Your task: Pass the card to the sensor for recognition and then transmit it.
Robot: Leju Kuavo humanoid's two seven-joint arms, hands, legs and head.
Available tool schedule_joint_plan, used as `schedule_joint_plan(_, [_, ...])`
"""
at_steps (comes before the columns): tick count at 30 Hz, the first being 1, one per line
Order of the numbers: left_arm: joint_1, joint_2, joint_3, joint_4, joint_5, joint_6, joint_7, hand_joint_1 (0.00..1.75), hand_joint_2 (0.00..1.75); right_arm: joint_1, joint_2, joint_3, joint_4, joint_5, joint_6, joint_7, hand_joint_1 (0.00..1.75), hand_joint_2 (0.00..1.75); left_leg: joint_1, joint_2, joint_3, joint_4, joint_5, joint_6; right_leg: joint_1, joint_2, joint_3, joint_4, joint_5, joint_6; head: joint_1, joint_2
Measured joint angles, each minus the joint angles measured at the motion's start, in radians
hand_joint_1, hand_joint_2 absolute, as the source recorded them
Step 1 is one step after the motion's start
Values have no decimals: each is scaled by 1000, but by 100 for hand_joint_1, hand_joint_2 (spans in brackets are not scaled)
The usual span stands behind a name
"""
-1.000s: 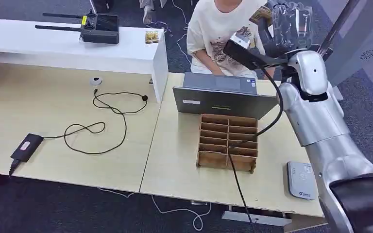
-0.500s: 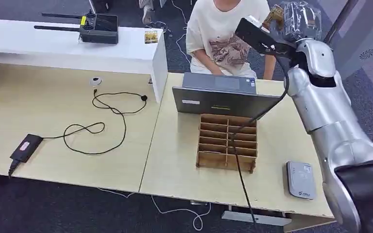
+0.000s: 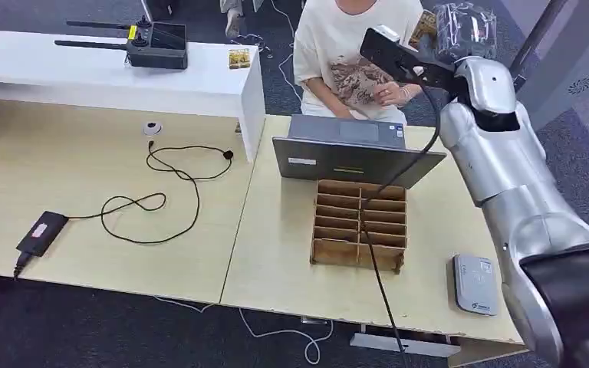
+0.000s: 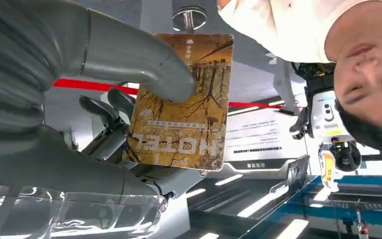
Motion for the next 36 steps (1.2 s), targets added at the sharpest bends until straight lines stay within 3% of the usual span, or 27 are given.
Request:
schedule_joint_plan(25, [0, -10, 0, 0, 8, 1, 0, 0, 0, -20, 52, 6, 21, 28, 2, 13, 175, 175, 0, 0, 0, 0, 0, 0, 0, 0, 0, 0, 0, 0, 0, 0])
schedule_joint_plan(26, [0, -10, 0, 0, 8, 1, 0, 0, 0, -20, 52, 6, 21, 29, 2, 13, 122, 175, 0, 0, 0, 0, 0, 0, 0, 0, 0, 0, 0, 0, 0, 0])
schedule_joint_plan(27, [0, -11, 0, 0, 8, 1, 0, 0, 0, -20, 55, 6, 21, 29, 1, 13, 0, 175, 0, 0, 0, 0, 0, 0, 0, 0, 0, 0, 0, 0, 0, 0])
schedule_joint_plan(36, [1, -11, 0, 0, 7, 0, -2, 0, 0, -19, 59, 6, 24, 17, -39, 1, 0, 175, 0, 0, 0, 0, 0, 0, 0, 0, 0, 0, 0, 0, 0, 0])
